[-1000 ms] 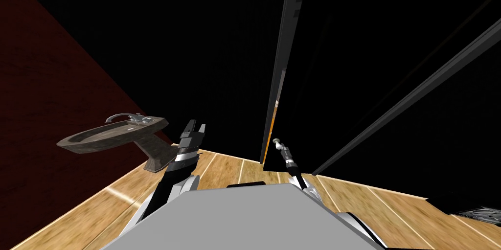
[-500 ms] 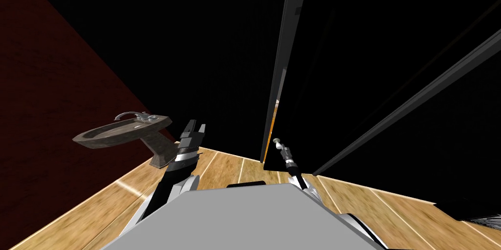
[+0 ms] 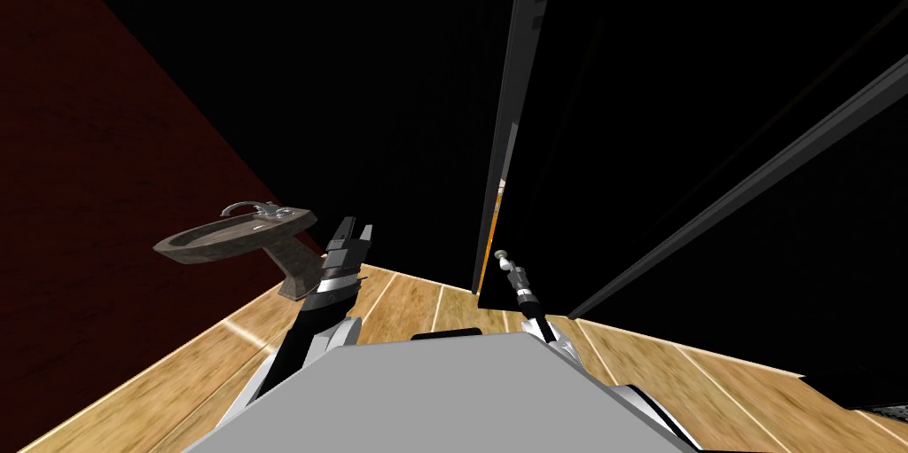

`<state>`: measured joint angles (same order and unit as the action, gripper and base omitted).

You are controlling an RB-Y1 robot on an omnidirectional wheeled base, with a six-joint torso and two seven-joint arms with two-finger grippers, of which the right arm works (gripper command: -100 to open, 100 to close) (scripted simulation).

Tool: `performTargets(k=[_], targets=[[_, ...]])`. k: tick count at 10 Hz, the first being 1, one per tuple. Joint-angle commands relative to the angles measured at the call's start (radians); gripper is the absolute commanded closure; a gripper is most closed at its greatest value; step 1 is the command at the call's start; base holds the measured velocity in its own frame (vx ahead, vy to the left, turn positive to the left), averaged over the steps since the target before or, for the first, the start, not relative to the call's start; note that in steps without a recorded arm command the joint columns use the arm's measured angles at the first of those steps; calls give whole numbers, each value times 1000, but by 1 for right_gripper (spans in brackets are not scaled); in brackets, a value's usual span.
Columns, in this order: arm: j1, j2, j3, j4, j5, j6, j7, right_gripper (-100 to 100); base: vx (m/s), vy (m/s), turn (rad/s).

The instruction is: Pull the door open

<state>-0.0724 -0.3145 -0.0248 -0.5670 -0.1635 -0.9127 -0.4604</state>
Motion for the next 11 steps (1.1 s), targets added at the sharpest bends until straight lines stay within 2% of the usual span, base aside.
performTargets(k=[1,4,5,9,10,11], targets=[[-15,16,23,0,-8,-19,-44,100,-24,-4,46],[-19,15,39,1,-38,-15,-118,100,-40,-22,73],[-24,4,27,42,-49,-11,-131,-100,-47,-34,-12],[-31,14,46,33,-80,-1,-236,-100,-69,20,13],[-31,14,46,33,-80,-1,-242,-100,-53,2,2],[-33,18,52,30,-90,3,-279,-100,-46,-10,4]])
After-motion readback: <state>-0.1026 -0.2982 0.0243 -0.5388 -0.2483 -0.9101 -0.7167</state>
